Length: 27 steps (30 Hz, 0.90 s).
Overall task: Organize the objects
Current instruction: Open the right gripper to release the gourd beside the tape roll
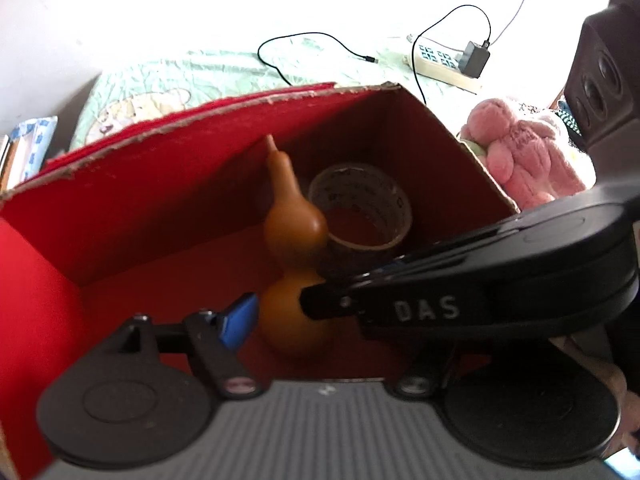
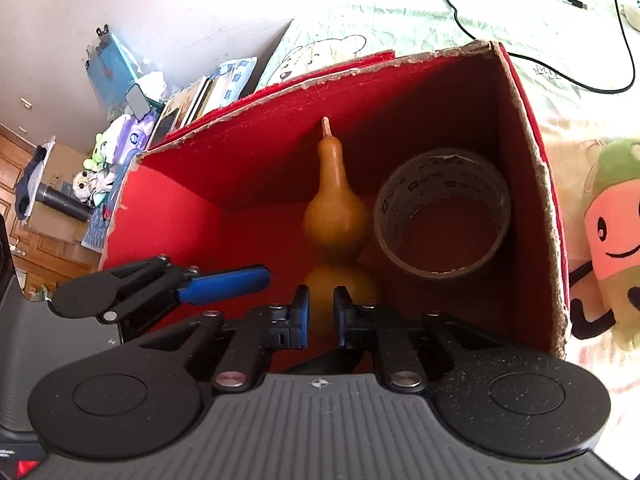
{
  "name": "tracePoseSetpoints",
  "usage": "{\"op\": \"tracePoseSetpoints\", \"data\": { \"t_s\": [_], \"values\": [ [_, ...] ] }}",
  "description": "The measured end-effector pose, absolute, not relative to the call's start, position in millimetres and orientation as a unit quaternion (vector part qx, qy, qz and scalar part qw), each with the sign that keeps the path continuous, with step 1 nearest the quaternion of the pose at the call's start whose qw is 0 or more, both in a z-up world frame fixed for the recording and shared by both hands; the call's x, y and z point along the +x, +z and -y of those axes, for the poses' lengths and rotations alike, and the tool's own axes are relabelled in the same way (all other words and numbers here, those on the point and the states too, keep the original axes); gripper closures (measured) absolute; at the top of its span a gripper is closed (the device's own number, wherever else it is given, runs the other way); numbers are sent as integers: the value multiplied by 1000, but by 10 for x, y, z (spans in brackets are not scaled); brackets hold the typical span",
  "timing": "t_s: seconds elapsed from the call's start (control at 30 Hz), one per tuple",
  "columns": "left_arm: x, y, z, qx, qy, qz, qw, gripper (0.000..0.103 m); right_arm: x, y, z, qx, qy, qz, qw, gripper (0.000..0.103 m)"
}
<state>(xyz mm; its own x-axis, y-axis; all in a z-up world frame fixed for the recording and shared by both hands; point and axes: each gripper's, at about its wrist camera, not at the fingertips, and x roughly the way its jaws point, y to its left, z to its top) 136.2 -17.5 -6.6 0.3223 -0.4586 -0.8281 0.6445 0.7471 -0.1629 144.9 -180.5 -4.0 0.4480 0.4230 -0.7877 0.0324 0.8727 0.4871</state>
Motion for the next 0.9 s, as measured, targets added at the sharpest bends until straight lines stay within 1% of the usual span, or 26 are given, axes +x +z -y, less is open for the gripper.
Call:
{"op": "tracePoseSetpoints", "data": {
  "t_s": [0.13, 0.23, 0.43, 0.57, 0.63, 0.7, 0.73, 0.77, 0.9],
  "values": [
    [1352, -65, 154, 120, -323, -462, 817, 27, 1460, -35, 1773, 225, 106, -508, 825, 85],
    [1364, -61, 125, 117, -318, -461, 820, 27, 1445, -20, 1818, 248, 100, -494, 827, 78],
    [1410, -114, 75, 104, -306, -469, 822, 28, 1487, 2, 1798, 233, 99, -486, 837, 78],
    [1438, -131, 61, 99, -286, -480, 824, 27, 1544, -41, 1739, 228, 93, -486, 838, 77],
    [1447, -138, 57, 96, -280, -484, 824, 25, 1595, -70, 1748, 243, 87, -493, 831, 76],
    [1453, -141, 53, 92, -275, -486, 825, 22, 1622, -109, 1777, 262, 76, -501, 821, 60],
    [1453, -140, 50, 91, -274, -486, 825, 22, 1646, -129, 1770, 264, 69, -505, 819, 59],
    [1454, -141, 48, 91, -274, -485, 825, 21, 1673, -150, 1749, 260, 67, -516, 813, 61],
    [1444, -143, 63, 97, -274, -480, 828, 21, 1710, -194, 1730, 258, 78, -537, 799, 64]
  ]
}}
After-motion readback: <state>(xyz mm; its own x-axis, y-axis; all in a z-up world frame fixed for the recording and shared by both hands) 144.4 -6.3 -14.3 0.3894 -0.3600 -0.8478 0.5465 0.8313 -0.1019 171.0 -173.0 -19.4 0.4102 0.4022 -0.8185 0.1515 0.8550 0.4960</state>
